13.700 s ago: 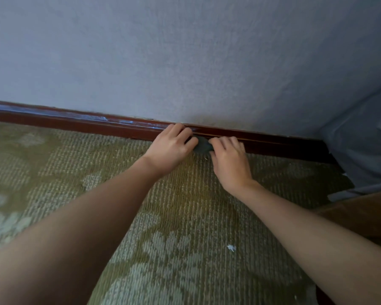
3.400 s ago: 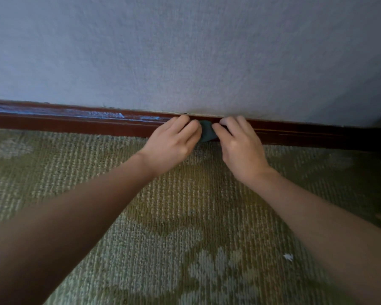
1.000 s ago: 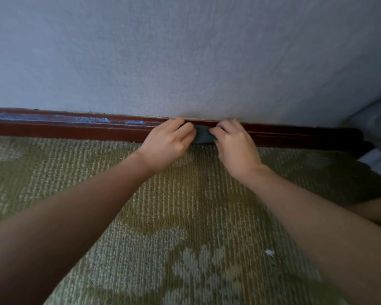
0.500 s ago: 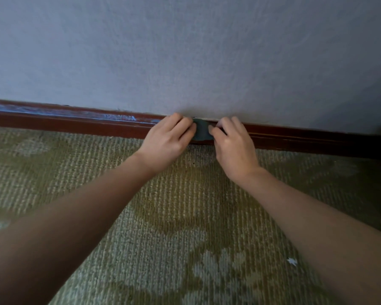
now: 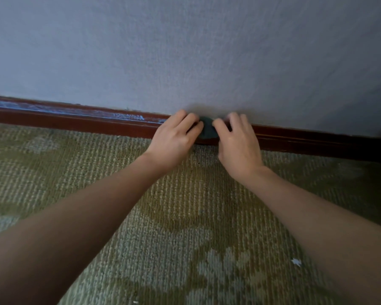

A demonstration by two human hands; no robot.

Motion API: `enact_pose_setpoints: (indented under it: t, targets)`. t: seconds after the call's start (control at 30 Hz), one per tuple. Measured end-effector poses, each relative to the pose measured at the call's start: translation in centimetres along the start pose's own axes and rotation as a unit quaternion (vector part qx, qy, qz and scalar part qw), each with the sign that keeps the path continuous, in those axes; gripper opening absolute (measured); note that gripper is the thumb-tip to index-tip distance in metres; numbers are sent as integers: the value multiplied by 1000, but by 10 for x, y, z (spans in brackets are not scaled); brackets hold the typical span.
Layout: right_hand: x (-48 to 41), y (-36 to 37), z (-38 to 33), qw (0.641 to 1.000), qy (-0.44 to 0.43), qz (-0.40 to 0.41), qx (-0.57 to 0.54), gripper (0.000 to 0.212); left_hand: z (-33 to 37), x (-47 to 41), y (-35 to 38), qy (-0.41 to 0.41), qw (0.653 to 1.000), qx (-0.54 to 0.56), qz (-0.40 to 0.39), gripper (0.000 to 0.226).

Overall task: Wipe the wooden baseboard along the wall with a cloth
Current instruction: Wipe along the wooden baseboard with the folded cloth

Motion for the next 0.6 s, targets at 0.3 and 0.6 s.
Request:
enact_pose_setpoints:
  t: [0.3, 0.6]
  targets:
    - [10, 10, 8, 998, -55, 17, 21, 40, 1, 8, 18, 13, 999, -30, -3, 21]
    - [6, 2, 1, 999, -22, -36, 3, 38, 7, 11, 10, -8, 1000, -11, -23, 31]
Point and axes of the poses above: each hand's wrist, its own x-axis away from the middle knuckle, its own y-axis out of the palm, z = x × y, the point moved 2 cm from there along -x, towards the middle knuckle, and after that the axes turned 15 degrees about -y, right-handed, at the moved point
